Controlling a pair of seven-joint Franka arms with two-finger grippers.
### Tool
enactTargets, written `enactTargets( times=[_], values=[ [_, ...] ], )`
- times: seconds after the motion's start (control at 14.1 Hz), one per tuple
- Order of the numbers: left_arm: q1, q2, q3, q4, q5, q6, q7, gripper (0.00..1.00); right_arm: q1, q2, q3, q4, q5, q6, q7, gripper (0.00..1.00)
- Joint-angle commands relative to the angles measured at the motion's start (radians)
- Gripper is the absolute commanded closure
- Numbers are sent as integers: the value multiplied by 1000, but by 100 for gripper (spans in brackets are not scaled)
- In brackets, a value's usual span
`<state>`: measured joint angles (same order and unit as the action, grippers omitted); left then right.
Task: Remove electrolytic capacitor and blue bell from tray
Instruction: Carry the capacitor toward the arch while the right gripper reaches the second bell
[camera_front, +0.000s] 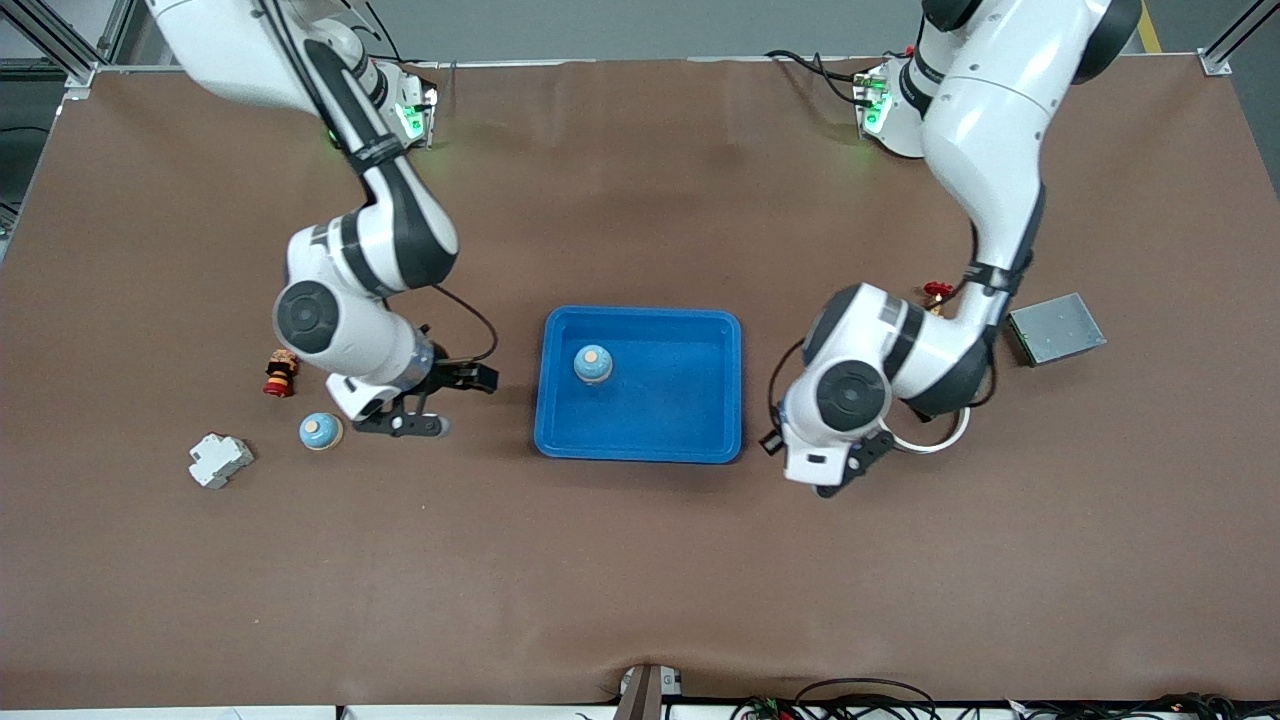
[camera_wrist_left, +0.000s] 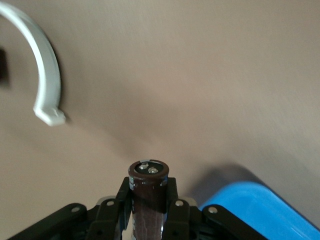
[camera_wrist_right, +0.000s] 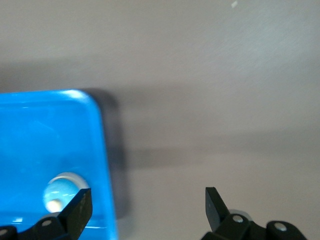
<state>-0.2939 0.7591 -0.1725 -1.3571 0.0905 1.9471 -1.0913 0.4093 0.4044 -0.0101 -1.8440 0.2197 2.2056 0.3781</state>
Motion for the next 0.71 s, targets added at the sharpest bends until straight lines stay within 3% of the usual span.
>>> enactTargets(
  times=[0.0, 0.21, 0.64],
  values=[
    [47, -12, 4, 1, 38, -17, 94, 100, 77, -21, -11, -11, -29, 22, 151, 0],
    [116, -12, -1, 1, 121, -16, 229, 100, 141, -10, -10, -9, -48, 77, 266, 0],
    [238, -7, 1, 6, 123, 27, 522, 100, 223, 92, -11, 67, -65, 103, 403, 0]
  ],
)
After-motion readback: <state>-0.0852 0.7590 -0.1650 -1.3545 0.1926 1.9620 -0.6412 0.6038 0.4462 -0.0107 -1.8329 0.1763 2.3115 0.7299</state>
